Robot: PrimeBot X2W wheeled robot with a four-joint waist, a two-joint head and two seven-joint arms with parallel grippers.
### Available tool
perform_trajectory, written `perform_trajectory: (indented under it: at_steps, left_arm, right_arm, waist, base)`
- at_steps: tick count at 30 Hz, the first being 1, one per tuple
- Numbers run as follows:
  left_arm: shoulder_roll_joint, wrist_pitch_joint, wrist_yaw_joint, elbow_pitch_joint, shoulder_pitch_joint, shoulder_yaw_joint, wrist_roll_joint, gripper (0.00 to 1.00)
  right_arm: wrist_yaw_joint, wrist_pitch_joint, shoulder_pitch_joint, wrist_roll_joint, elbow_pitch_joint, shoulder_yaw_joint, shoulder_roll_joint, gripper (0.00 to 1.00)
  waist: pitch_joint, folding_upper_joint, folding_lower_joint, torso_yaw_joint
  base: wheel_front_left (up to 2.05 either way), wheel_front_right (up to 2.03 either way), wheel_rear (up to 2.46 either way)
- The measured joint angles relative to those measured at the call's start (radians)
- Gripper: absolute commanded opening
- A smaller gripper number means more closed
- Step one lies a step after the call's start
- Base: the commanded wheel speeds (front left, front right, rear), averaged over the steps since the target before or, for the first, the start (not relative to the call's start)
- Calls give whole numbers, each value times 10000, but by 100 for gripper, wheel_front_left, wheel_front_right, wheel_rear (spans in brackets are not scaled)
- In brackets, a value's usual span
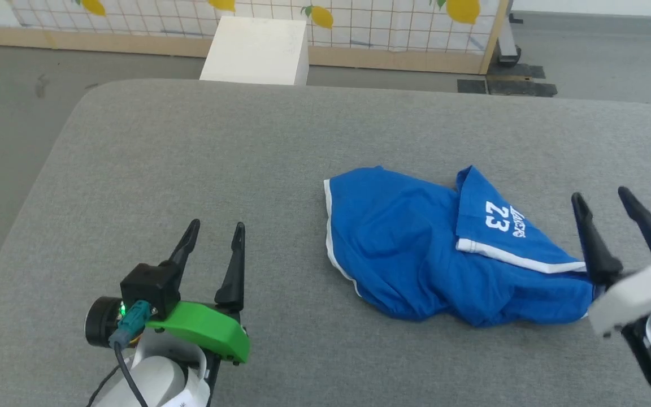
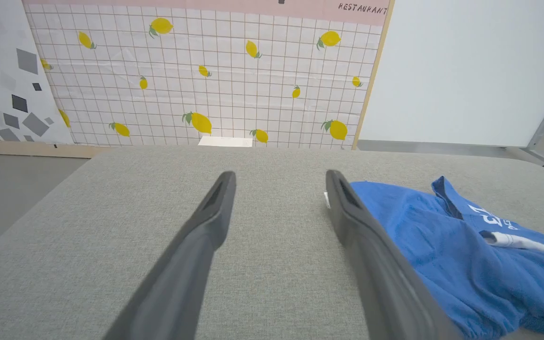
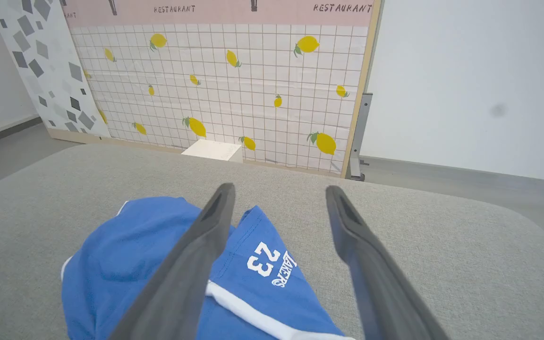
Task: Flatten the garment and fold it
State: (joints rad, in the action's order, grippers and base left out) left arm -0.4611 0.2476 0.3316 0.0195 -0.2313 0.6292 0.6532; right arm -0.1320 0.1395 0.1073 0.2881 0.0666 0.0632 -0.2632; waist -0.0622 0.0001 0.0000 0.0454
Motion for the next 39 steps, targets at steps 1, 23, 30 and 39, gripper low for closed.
perform_trajectory:
  at_steps: [1, 23, 30, 39]
  left_arm:
    - [8, -54, -6, 17, -4, 27, 13, 100]
    - [487, -5173, -1091, -825, -2402, 1682, 972, 100]
    - [631, -5722, -922, -1841, -2990, 1515, 1289, 100]
    - [918, -5906, -1329, -2324, -3139, 1361, 1916, 0]
  right_arm:
    - [0, -255, -169, -115, 86, -44, -25, 100]
    - [0, -1755, -1259, -1672, 1181, 337, 828, 100]
    - [0, -1937, -1084, -1843, 1126, 259, 1087, 100]
    - [0, -2059, -1037, -1971, 955, 123, 1225, 100]
  waist:
    - [12, 0, 0, -29]
    - [-1484, 0, 0, -941]
    - [-2145, 0, 0, -1380]
    - [-2660, 0, 0, -1717]
  base:
    - [0, 0, 0]
    - [0, 0, 0]
    - [0, 0, 0]
    - [0, 0, 0]
